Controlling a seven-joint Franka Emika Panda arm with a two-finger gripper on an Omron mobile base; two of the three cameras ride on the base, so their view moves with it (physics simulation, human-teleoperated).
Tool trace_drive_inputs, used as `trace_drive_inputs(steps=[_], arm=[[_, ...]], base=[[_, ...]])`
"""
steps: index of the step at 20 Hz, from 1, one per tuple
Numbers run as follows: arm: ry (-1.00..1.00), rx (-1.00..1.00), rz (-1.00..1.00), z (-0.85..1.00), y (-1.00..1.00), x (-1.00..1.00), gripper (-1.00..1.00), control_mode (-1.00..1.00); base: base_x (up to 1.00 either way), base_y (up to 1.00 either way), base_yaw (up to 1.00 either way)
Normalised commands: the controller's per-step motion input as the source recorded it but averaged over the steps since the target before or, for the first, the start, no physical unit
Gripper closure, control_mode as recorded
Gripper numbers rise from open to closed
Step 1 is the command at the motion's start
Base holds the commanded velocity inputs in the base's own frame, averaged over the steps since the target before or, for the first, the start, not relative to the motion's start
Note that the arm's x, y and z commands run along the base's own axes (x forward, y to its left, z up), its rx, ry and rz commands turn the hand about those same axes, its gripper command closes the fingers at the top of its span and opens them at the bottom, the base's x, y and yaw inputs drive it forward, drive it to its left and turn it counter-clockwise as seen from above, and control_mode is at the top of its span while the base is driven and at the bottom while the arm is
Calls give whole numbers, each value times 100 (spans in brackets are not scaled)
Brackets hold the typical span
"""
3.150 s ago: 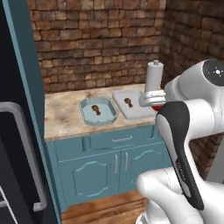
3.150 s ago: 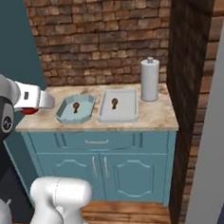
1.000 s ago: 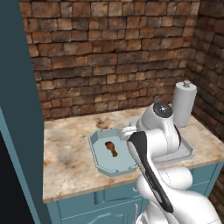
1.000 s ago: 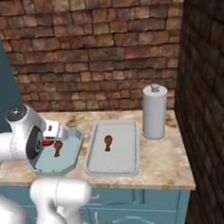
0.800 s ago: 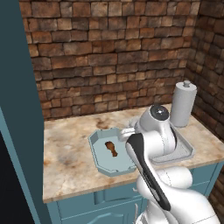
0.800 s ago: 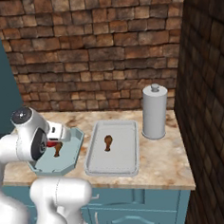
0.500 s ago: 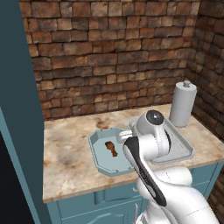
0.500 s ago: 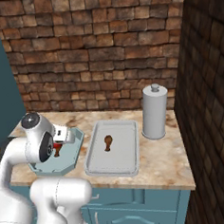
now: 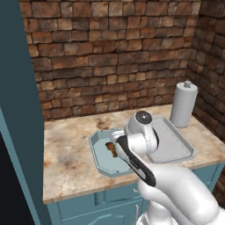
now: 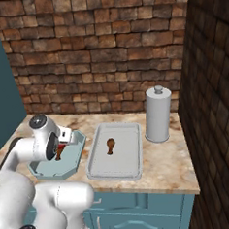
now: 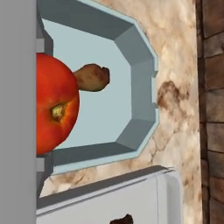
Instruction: Place one tomato and one chicken drumstick in each tupperware on the nearby counter, to pack two identical lunches.
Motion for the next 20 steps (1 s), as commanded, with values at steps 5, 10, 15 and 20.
trace_drive_inputs(steps=[5, 10, 15, 20], arm=[[6, 0, 0, -35, 4, 36, 100, -100], [0, 0, 0, -40, 0, 15, 100, -100], [0, 0, 0, -36, 0, 11, 100, -100], [0, 0, 0, -4, 0, 21, -100, -100]], base=[[0, 0, 0], [0, 0, 0], [0, 0, 0], [0, 0, 0]])
